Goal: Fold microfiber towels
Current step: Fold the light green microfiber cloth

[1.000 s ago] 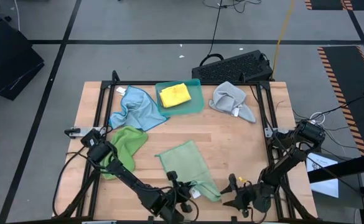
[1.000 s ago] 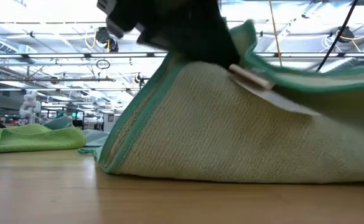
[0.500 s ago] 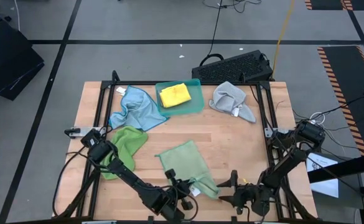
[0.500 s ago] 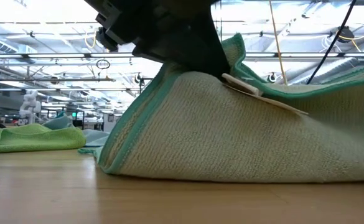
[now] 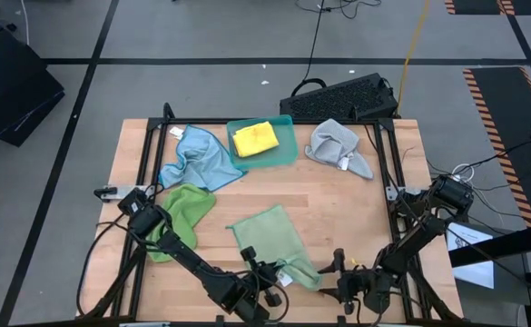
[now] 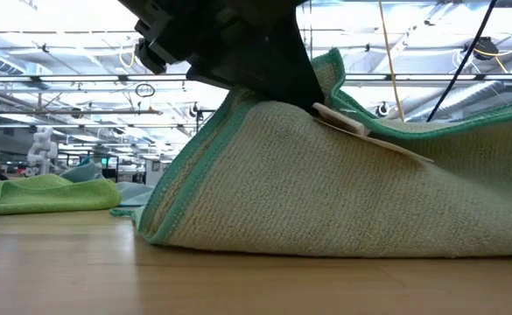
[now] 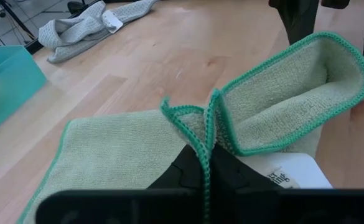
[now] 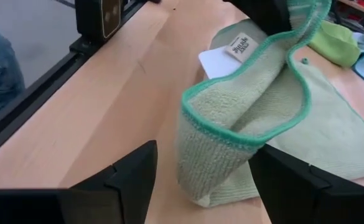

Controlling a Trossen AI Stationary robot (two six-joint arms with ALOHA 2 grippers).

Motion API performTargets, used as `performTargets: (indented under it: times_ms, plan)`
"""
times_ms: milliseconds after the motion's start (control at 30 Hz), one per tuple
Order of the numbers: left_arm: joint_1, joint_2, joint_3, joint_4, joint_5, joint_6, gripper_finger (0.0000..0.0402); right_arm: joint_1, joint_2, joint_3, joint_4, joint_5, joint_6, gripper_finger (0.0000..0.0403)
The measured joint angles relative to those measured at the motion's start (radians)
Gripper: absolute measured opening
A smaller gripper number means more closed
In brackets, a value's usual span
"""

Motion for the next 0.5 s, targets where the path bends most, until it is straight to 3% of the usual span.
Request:
performTargets:
  times_ms: [500]
  plan:
    - [0.029,0.0,0.0,-0.01,0.036,-0.01,0.0013,-0.01,0.128,0.02,0.122,0.136,0.044,0.0243]
